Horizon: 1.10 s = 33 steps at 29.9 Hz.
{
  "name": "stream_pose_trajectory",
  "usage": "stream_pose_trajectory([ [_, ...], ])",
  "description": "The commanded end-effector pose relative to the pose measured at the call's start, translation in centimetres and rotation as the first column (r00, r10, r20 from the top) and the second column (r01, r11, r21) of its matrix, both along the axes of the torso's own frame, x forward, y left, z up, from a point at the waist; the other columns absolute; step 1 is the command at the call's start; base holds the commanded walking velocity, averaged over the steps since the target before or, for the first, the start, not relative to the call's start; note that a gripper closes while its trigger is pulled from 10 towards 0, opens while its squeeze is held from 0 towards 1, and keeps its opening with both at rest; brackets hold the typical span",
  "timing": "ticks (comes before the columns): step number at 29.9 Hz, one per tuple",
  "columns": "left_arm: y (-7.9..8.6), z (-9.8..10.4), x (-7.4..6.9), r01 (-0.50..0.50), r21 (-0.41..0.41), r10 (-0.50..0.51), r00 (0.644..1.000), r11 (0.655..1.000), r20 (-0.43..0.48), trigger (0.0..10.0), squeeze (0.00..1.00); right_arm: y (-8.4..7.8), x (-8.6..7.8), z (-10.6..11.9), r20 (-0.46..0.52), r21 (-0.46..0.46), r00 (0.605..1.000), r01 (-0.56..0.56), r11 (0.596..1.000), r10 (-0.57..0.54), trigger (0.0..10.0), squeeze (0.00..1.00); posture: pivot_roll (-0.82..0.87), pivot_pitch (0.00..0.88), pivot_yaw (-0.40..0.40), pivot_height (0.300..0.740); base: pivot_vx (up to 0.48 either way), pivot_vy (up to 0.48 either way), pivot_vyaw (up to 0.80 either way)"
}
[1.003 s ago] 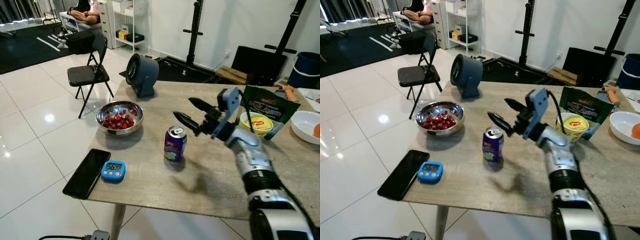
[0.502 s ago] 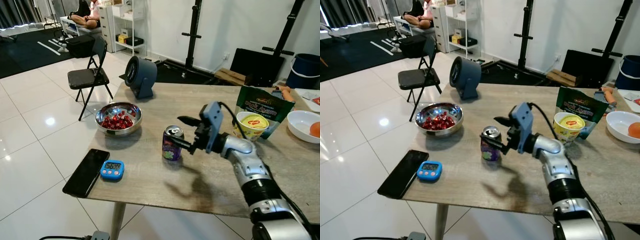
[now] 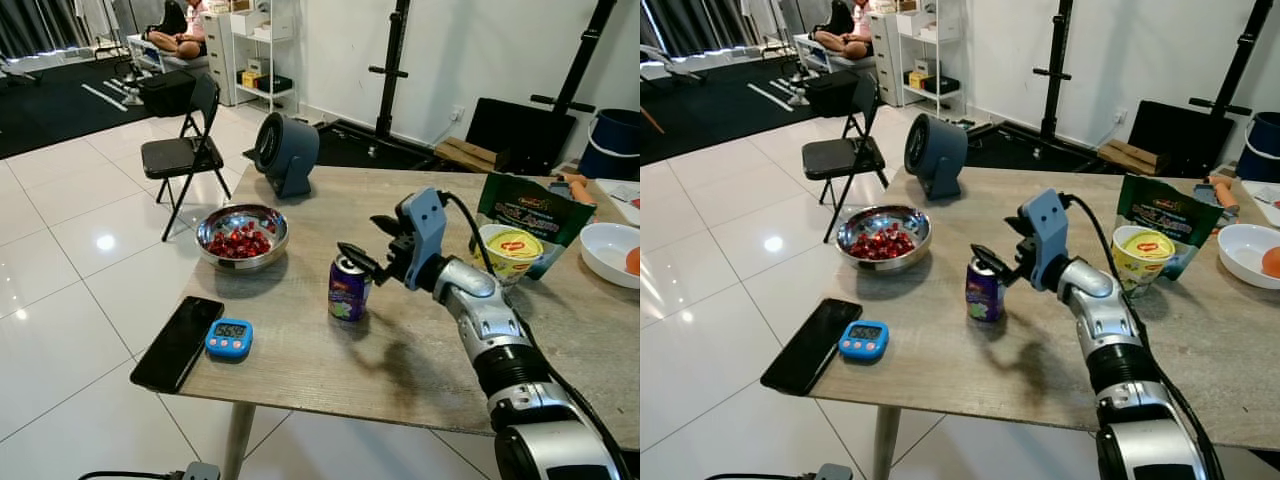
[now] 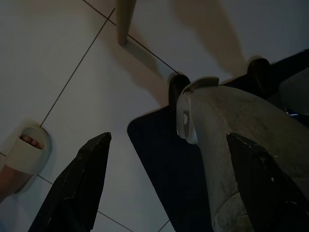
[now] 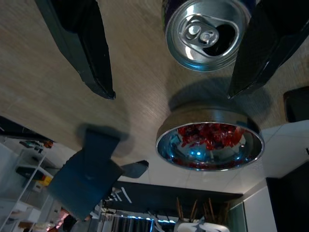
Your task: Restocking fridge
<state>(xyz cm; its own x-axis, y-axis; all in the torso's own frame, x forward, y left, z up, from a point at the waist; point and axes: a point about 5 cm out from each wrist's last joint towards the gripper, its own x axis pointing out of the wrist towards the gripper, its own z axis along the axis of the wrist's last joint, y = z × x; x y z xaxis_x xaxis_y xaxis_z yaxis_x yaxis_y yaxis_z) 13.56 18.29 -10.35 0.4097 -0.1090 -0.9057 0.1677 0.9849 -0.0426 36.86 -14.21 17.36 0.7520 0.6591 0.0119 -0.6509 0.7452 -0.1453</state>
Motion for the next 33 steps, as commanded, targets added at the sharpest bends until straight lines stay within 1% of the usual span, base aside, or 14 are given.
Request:
stream_pose_trajectory([
  [1,-0.1,-0.2,-0.5,0.018,-0.002,-0.018,1.000,1.000,-0.024,10.0,0.00,0.8,0.0,-0.4,-0.020,-0.005,1.000,-0.015,1.000,0.014,10.0,0.00,-0.02,0.000,0.010,0.740,0.000,0.000,0.00],
  [5,0.0,-0.2,-0.6,0.018,0.000,-0.018,1.000,1.000,-0.026,10.0,0.00,1.1,0.1,-0.5,-0.025,0.002,1.000,-0.016,1.000,0.016,10.0,0.00,-0.02,0.000,0.007,0.740,0.000,0.000,0.00],
  [7,0.2,-0.2,-0.8,0.019,0.002,-0.019,0.999,1.000,-0.029,10.0,0.00,1.6,0.0,-0.7,-0.046,0.014,0.999,-0.025,1.000,0.025,10.0,0.00,-0.02,0.000,0.007,0.740,0.000,0.000,0.00],
  [10,0.3,-0.2,-0.8,0.020,0.004,-0.020,0.999,1.000,-0.031,10.0,0.00,2.1,-0.1,-1.3,-0.074,-0.001,0.997,-0.036,0.999,0.036,10.0,0.00,-0.02,0.000,0.007,0.740,0.000,0.000,0.00],
  [13,0.3,-0.2,-0.9,0.021,0.005,-0.021,0.999,1.000,-0.031,10.0,0.00,2.2,-0.1,-1.5,-0.081,-0.009,0.996,-0.036,0.999,0.036,10.0,0.00,-0.02,0.000,0.007,0.740,0.000,0.000,0.00],
  [16,0.2,-0.3,-0.8,0.024,0.003,-0.024,0.999,1.000,-0.032,10.0,0.00,2.4,-0.2,-2.2,-0.101,-0.040,0.994,-0.032,0.999,0.028,10.0,0.00,-0.02,0.000,0.007,0.740,0.000,0.000,0.00],
  [22,-0.1,-0.3,-0.7,0.027,0.001,-0.027,0.999,1.000,-0.030,10.0,0.00,2.5,-0.2,-2.7,-0.124,-0.061,0.992,-0.012,0.998,0.005,10.0,0.00,-0.02,0.000,0.007,0.740,0.000,0.000,0.00],
  [33,-0.5,-0.2,-0.4,0.026,-0.005,-0.026,0.999,1.000,-0.026,10.0,0.00,2.4,-0.1,-2.8,-0.138,-0.067,0.990,0.002,0.998,-0.012,10.0,0.00,-0.02,0.000,0.004,0.740,0.000,0.000,0.00],
])
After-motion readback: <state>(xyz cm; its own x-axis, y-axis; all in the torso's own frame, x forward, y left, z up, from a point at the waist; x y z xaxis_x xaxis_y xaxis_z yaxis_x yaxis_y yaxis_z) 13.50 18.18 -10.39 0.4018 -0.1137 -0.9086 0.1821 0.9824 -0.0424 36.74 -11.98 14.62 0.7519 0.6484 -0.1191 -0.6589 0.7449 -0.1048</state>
